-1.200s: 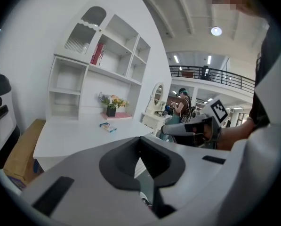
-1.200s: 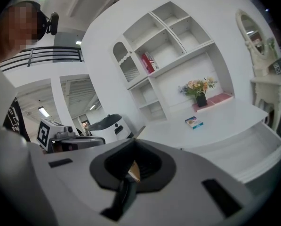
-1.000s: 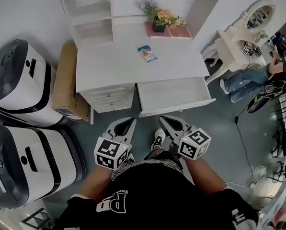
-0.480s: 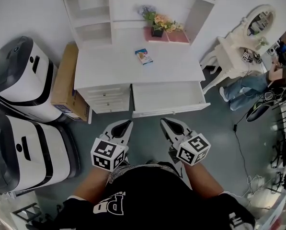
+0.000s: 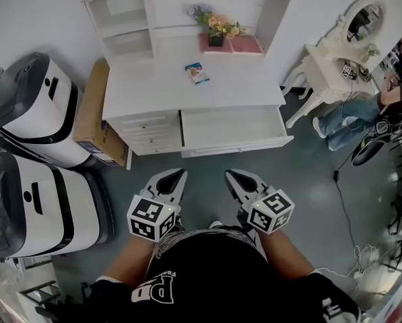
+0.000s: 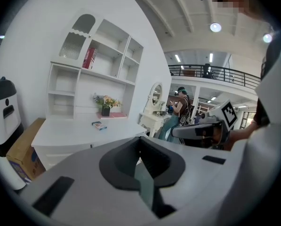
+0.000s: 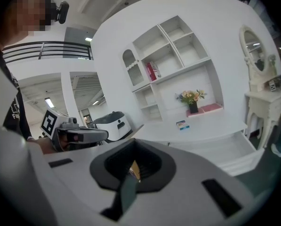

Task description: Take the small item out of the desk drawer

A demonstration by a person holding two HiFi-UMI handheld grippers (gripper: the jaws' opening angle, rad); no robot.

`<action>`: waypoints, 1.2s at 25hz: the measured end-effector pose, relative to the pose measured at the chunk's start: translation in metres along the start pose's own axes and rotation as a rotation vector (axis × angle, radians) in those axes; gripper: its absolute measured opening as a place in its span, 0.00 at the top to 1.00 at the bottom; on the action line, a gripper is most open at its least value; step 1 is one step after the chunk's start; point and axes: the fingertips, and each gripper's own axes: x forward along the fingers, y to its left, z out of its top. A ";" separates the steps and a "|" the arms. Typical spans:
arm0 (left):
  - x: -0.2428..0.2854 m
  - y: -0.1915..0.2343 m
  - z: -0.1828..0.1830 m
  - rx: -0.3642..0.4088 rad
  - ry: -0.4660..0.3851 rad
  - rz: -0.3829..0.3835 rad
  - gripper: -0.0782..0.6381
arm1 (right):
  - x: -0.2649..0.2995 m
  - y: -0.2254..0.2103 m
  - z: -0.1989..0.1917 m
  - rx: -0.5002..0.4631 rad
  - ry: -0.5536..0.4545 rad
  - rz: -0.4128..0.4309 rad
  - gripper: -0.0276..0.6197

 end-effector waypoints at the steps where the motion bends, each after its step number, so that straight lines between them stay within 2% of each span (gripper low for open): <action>1: -0.001 -0.003 -0.002 -0.005 0.000 0.004 0.87 | -0.004 0.000 -0.001 -0.001 0.001 0.001 0.95; 5: -0.003 -0.013 -0.008 -0.017 0.004 0.010 0.87 | -0.013 0.000 -0.004 -0.003 0.004 0.005 0.95; 11: 0.000 -0.027 -0.012 0.006 0.016 0.000 0.87 | -0.020 -0.003 -0.014 0.018 0.000 -0.002 0.95; 30: -0.002 -0.032 -0.015 0.013 0.019 -0.006 0.87 | -0.020 0.003 -0.013 -0.018 0.007 0.009 0.95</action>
